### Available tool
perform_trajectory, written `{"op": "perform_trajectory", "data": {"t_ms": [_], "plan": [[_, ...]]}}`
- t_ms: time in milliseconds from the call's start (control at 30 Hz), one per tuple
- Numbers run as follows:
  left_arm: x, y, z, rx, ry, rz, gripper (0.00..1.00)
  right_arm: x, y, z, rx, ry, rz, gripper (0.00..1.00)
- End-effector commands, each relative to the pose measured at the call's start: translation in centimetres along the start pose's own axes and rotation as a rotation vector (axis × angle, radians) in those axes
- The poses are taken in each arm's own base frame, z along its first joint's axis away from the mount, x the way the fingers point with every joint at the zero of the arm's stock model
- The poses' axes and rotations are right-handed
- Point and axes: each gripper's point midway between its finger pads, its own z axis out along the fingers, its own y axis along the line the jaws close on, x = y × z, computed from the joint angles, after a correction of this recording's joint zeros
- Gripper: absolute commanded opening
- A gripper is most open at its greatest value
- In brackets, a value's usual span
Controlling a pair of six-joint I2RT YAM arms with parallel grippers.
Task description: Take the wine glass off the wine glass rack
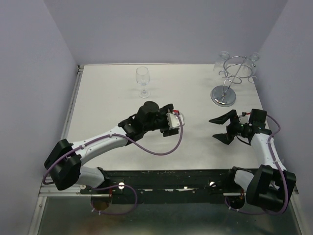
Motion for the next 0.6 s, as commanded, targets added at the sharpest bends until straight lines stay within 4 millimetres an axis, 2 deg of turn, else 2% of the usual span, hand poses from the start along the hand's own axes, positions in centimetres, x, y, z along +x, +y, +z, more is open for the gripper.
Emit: {"op": "perform_trajectory", "data": {"t_ms": [0,100,167,267,500,567], "plan": [[0.0,2.8,-3.0,-0.097,0.030,-0.194,0.20,-1.3,0.4,-0.4,0.023,-0.054,-0.080,1.00],[0.6,4.4,-4.8,-0.156,0.040,-0.240,0.22,-1.9,0.4,-0.4,0.036,-0.067,-0.092,1.00],[1.8,5.1,-6.2,-0.185,0.073,-0.295,0.22,-2.4,0.6,-0.4,0.045,-0.076,-0.114,1.00],[3.7,7.0,-8.5,-0.264,0.104,-0.385,0.27,-3.0,0.8,-0.3,0.054,-0.077,-0.135,1.00],[9.4,10.5,-13.5,-0.477,0.149,-0.700,0.27,-4.5,1.9,-0.2,0.056,-0.084,-0.179,1.00],[10.4,11.7,-14.7,-0.544,0.127,-0.764,0.27,-4.8,2.0,-0.3,0.065,-0.088,-0.191,1.00]]}}
